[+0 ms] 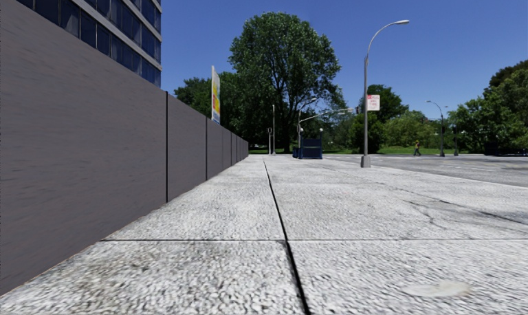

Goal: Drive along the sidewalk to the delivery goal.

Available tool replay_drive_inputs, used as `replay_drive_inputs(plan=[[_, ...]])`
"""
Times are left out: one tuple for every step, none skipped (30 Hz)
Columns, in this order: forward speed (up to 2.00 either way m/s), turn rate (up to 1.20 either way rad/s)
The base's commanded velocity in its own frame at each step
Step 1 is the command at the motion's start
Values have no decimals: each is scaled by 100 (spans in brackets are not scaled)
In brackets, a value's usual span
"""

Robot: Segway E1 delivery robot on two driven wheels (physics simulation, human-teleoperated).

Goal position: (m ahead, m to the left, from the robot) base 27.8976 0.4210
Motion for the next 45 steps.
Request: replay_drive_inputs(plan=[[200,0],[200,0],[200,0],[200,0],[200,0],[200,0],[200,0],[200,0],[200,0],[200,0],[200,0],[200,0],[200,0],[200,0],[200,0],[200,0],[200,0],[200,0],[200,0],[200,0],[200,2],[200,10],[200,18],[200,21],[200,21],[200,21],[200,9],[200,0],[200,0],[200,0],[200,0],[200,0],[200,0],[200,0],[200,0],[200,0],[200,0],[200,0],[200,0],[200,0],[200,0],[200,0],[200,0],[200,0],[200,0]])
